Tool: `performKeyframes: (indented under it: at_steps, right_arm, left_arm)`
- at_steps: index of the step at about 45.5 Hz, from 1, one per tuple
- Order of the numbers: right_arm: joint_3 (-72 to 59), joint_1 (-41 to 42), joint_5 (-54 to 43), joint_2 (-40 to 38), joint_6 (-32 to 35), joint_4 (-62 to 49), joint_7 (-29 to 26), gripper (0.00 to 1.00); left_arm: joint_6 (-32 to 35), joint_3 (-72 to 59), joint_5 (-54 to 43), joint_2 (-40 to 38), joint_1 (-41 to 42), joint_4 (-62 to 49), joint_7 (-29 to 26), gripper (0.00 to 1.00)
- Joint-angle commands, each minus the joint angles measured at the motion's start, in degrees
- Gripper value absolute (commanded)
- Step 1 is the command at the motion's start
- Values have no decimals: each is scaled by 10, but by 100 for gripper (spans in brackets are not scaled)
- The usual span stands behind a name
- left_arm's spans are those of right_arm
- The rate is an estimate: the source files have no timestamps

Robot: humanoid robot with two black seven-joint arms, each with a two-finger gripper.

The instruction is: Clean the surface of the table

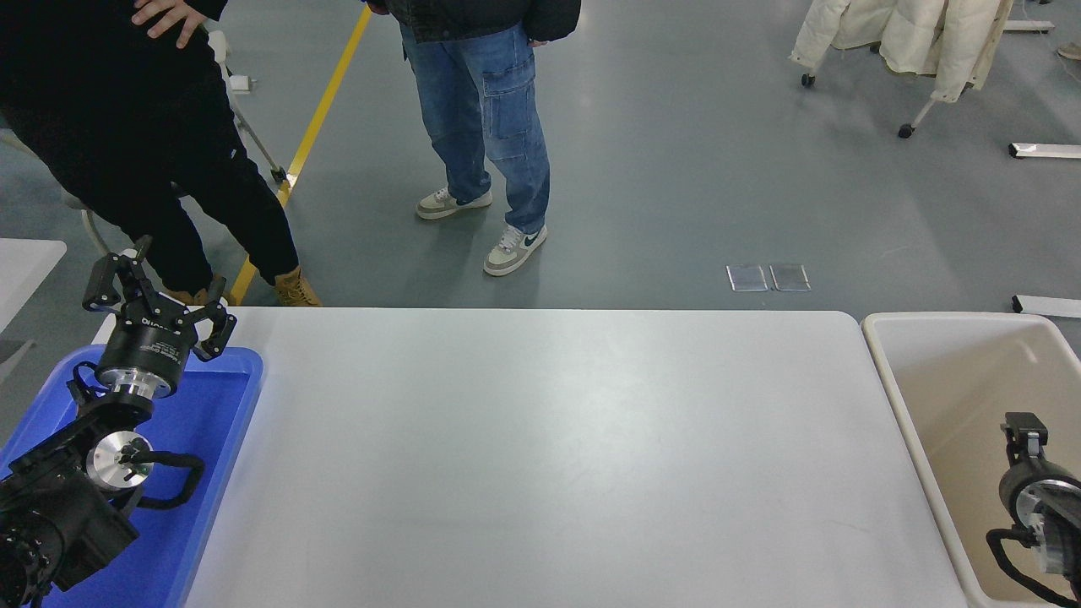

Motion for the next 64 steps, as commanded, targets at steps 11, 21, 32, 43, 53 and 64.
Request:
performKeyframes:
  at_steps: [11, 21, 32, 43, 53, 64]
  right_arm:
    - [125, -32, 2, -115, 7, 210, 7, 100]
    - [183, -88, -6, -204, 8, 342, 7, 100]
    - [332, -100, 1, -190, 78, 403, 7, 100]
    - [373, -97, 1, -74, 80, 430, 8, 100]
    - [418, -47, -6, 86, 69, 380, 29, 100]
    - [433, 0, -7, 170, 74, 296, 96, 100]
  left_arm:
    - [0, 0, 0, 0, 0, 0, 0, 100]
    - [0, 0, 0, 0, 0, 0, 0, 100]
    - [0, 0, 0, 0, 0, 0, 0, 100]
    - [0, 0, 0, 0, 0, -1, 0, 100]
    - [0, 0, 0, 0, -1, 0, 0, 100]
    - [-1, 0, 1, 0, -1, 0, 0, 100]
